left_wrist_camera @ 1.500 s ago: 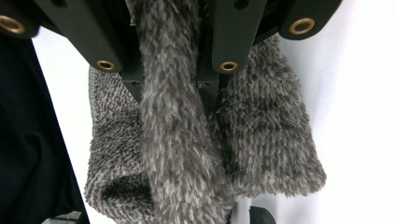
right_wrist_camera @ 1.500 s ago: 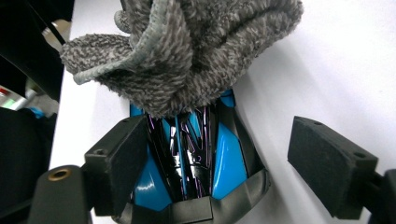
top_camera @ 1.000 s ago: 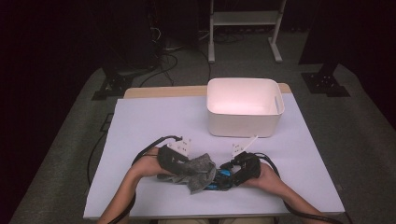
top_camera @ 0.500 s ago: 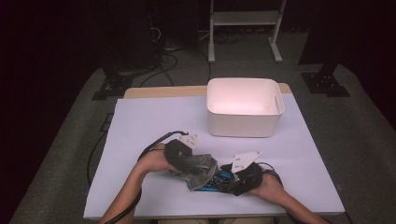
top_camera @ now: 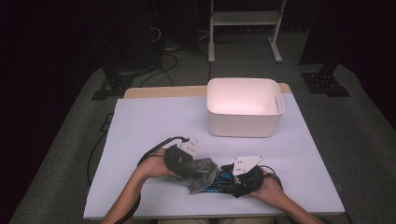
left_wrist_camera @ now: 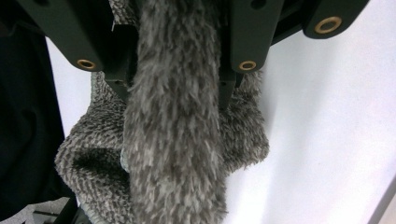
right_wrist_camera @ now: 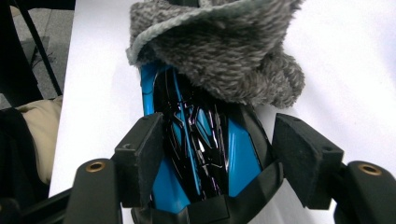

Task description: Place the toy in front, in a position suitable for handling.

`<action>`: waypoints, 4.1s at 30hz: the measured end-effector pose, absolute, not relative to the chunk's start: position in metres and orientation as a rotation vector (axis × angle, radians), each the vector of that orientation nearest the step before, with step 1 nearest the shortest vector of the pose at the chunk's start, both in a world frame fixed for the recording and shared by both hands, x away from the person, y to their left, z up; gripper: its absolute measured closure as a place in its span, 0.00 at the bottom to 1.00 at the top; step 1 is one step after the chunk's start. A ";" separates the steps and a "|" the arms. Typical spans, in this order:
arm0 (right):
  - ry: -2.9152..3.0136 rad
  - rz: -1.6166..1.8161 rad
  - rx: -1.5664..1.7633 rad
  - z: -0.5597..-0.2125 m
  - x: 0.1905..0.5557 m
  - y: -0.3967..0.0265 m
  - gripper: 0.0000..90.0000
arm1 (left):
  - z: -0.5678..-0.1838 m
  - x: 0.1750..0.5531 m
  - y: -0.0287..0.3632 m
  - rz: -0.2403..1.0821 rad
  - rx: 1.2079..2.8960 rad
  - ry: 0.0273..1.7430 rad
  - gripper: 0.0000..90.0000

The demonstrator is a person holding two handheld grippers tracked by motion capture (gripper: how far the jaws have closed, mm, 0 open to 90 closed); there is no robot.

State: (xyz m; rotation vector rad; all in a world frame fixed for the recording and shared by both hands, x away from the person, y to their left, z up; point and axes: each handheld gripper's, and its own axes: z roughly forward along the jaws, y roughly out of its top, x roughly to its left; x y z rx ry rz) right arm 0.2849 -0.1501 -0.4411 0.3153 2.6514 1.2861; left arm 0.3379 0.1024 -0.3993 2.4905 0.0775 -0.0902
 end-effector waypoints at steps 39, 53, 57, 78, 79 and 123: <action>2.931 1.266 0.149 -0.441 0.298 -0.127 0.62 | -0.373 0.314 0.116 -0.067 2.352 0.012 0.81; 2.896 1.253 0.215 -0.443 0.318 -0.139 0.53 | -0.376 0.328 0.112 -0.028 2.379 0.049 0.77; 2.871 1.314 0.282 -0.438 0.320 -0.152 0.56 | -0.371 0.327 0.112 -0.008 2.390 0.050 0.73; 2.876 1.346 0.296 -0.438 0.320 -0.154 0.62 | -0.374 0.326 0.091 -0.021 2.417 0.040 0.68; 2.876 1.349 0.300 -0.438 0.320 -0.154 0.62 | -0.378 0.326 0.087 -0.015 2.435 0.035 0.69; 2.834 1.324 0.314 -0.443 0.311 -0.163 0.62 | -0.379 0.321 0.079 0.025 2.429 -0.051 0.86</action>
